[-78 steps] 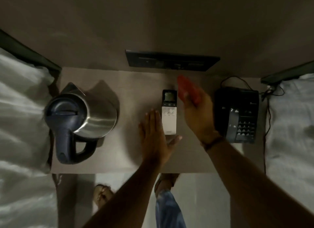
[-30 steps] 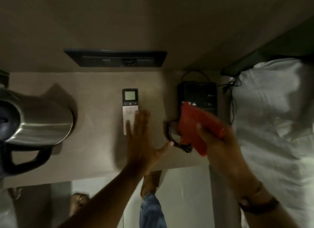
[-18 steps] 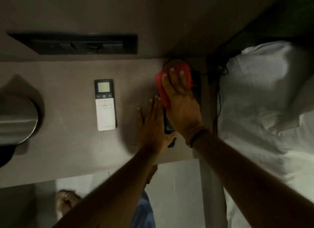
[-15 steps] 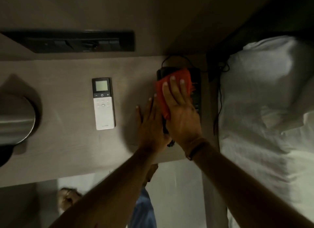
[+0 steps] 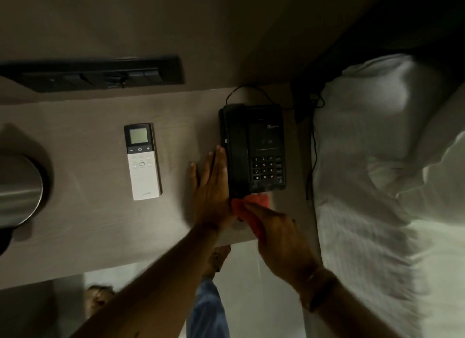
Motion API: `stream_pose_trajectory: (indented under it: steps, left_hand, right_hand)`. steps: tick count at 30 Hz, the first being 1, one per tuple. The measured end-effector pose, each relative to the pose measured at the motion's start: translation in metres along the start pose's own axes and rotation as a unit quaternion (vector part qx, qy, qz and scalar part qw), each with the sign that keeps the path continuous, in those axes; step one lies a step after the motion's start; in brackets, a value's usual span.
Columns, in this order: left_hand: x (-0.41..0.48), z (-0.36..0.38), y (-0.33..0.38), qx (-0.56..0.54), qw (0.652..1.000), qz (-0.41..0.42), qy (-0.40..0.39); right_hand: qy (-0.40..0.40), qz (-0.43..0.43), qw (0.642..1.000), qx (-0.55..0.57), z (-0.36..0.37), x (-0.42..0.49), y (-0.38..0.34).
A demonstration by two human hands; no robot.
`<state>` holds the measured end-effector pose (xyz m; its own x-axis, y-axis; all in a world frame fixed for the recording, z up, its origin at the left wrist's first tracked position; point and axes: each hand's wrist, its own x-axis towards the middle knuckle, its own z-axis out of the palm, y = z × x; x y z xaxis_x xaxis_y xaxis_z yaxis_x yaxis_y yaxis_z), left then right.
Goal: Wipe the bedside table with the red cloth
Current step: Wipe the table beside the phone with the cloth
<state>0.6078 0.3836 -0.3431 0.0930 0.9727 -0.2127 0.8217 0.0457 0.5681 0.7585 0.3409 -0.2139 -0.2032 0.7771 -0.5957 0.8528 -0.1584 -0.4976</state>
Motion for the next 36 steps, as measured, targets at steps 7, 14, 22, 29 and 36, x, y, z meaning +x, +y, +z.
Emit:
stream_pose_trajectory:
  steps: [7, 14, 22, 29, 36]
  left_hand:
    - [0.0, 0.001, -0.002, 0.012, 1.0, -0.007, 0.015]
    - [0.001, 0.001, 0.0, 0.023, 0.999, -0.017, 0.017]
    - [-0.003, -0.002, 0.003, 0.066, 0.998, 0.002, 0.022]
    - [-0.003, -0.001, 0.003, 0.057, 0.998, -0.009, 0.003]
    - [-0.011, -0.028, 0.017, 0.036, 0.998, -0.012, -0.056]
  right_hand:
    - [0.073, 0.044, 0.977, 0.198, -0.116, 0.008, -0.015]
    - [0.115, -0.011, 0.984, -0.135, -0.102, 0.121, -0.008]
    - [0.157, -0.04, 0.978, -0.132, -0.006, 0.066, 0.038]
    - [0.141, -0.007, 0.986, -0.088, 0.027, 0.019, 0.041]
    - [0.079, 0.137, 0.962, 0.225, 0.02, -0.037, 0.032]
